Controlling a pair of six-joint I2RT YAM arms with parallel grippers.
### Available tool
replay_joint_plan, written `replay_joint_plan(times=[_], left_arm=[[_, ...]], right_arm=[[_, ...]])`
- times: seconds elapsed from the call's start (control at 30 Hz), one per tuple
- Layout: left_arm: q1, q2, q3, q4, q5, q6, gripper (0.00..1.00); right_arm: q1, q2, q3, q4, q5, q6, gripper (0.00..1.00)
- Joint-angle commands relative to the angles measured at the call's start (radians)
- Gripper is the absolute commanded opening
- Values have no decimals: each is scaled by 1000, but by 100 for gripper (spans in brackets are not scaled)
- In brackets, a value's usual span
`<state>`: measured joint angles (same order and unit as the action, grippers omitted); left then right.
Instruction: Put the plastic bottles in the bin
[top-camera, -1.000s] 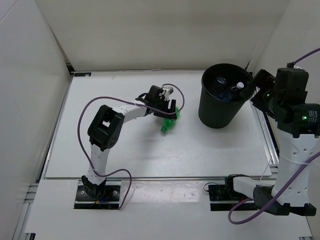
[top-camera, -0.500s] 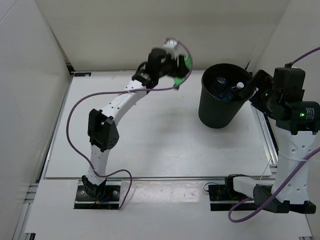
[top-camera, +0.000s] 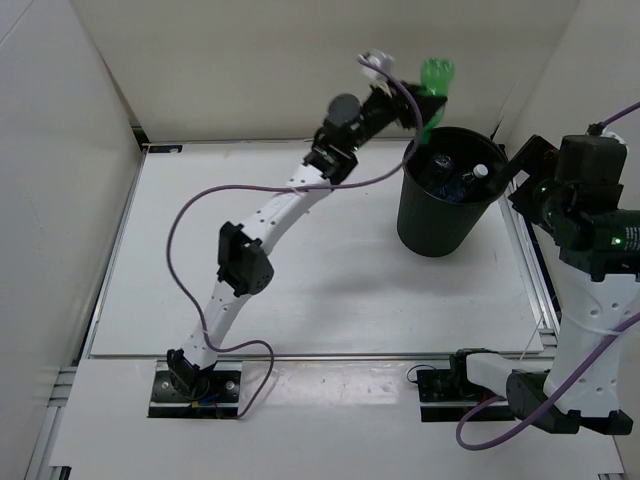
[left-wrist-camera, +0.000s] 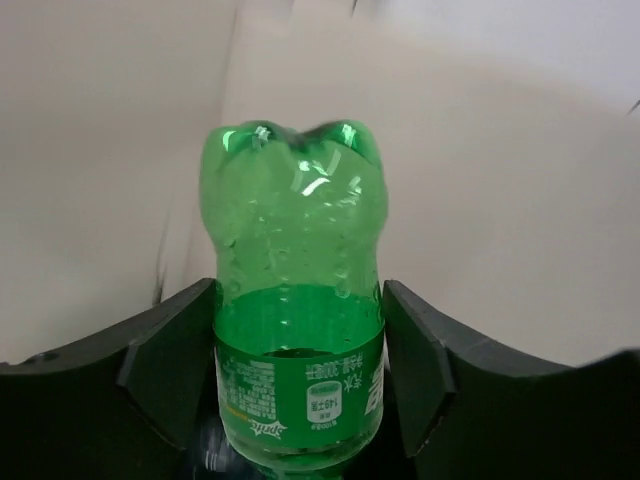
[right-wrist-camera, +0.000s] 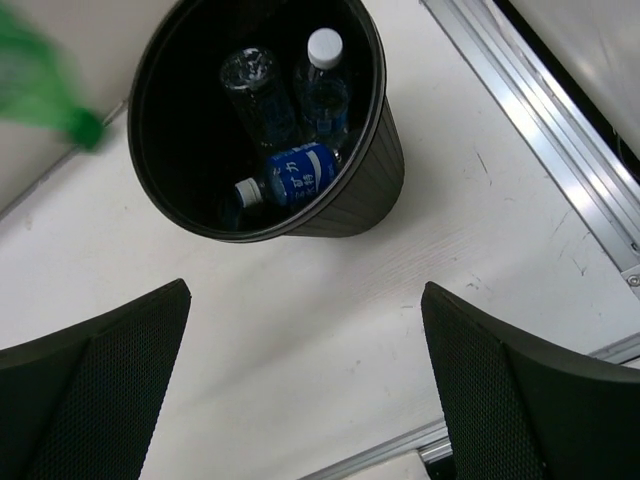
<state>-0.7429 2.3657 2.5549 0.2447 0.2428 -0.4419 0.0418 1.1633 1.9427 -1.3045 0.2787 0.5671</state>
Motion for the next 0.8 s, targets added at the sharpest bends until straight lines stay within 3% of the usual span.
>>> replay_joint_plan(times=[0.0, 0.07, 0.13, 0.3, 0.43, 0.47, 0.6, 0.77], left_arm=[[-29, 61, -3, -11, -5, -23, 79], [-29, 72, 1, -27, -5, -35, 81], [-38, 43, -33, -27, -5, -24, 100], [-38, -69, -42, -61, -74, 37, 100], [43, -250, -134, -181, -76, 57, 100], [75, -308, -189, -211, -76, 77, 100], [140, -703, -685, -338, -239, 184, 100], [232, -1018, -1071, -547, -402, 195, 100]], right_arm=[[1, -14, 52, 4, 30, -27, 100], [1, -25, 26, 4, 40, -18, 100], [1, -25, 6, 4, 40, -9, 100], [1, 10, 30, 4, 31, -9, 100], [1, 44, 30, 4, -13, -9, 100], [1, 44, 19, 16, -25, -22, 100], [1, 78, -73, 48, -137, -52, 100], [1, 104, -65, 83, -257, -73, 100]])
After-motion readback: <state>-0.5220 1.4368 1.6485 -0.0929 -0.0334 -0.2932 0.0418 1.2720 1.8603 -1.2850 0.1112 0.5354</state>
